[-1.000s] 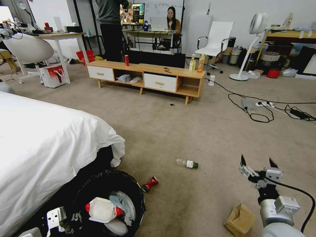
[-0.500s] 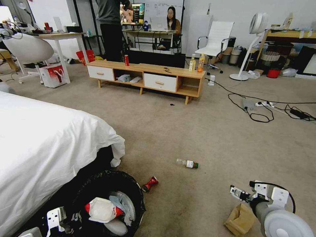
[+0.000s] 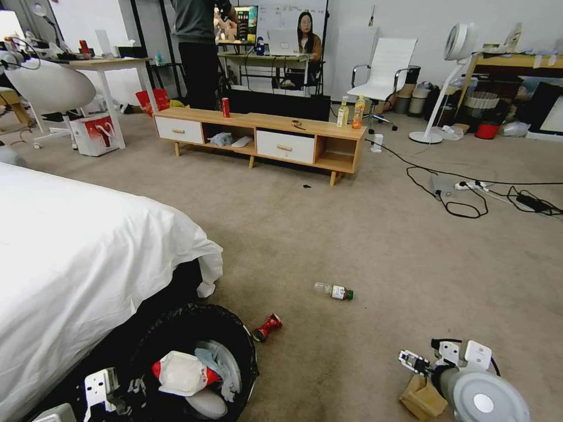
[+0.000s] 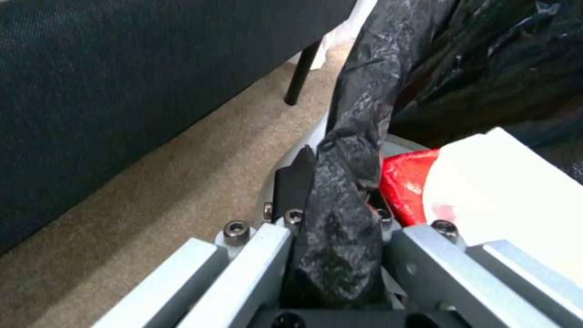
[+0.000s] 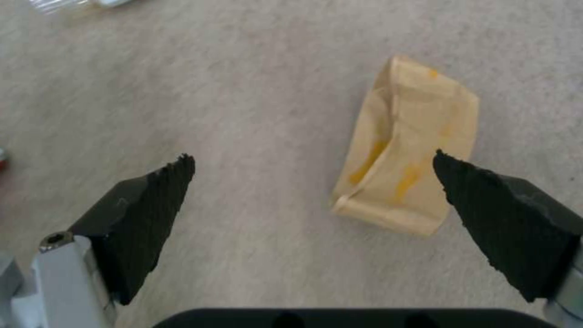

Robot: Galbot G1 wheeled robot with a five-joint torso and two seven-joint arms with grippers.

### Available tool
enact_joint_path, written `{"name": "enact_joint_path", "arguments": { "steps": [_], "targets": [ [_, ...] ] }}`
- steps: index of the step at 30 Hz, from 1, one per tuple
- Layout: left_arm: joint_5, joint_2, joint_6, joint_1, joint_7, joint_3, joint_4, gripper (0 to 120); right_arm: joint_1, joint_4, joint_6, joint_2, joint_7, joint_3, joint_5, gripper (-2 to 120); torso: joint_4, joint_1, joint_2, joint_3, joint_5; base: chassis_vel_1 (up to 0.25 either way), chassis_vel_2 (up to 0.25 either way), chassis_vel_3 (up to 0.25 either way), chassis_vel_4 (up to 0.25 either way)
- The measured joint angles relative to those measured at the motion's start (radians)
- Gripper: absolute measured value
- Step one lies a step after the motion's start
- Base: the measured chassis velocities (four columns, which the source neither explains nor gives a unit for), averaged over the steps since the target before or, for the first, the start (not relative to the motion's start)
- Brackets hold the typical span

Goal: Pick up the trash bin and place the garbage on the floor into it.

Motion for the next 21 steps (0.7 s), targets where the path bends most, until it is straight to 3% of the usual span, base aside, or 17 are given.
{"name": "enact_joint_path", "arguments": {
  "steps": [21],
  "targets": [
    [0.007, -0.006, -0.004, -0.005, 0.002, 0.001, 0.013, 2, 0.090, -0.302, 0.085, 0.048, -0.087, -0.001, -0.123, 100, 0.0002, 0.000, 0.000, 0.000, 0.0000, 0.000, 0.000, 0.000, 0.000]
  ]
}}
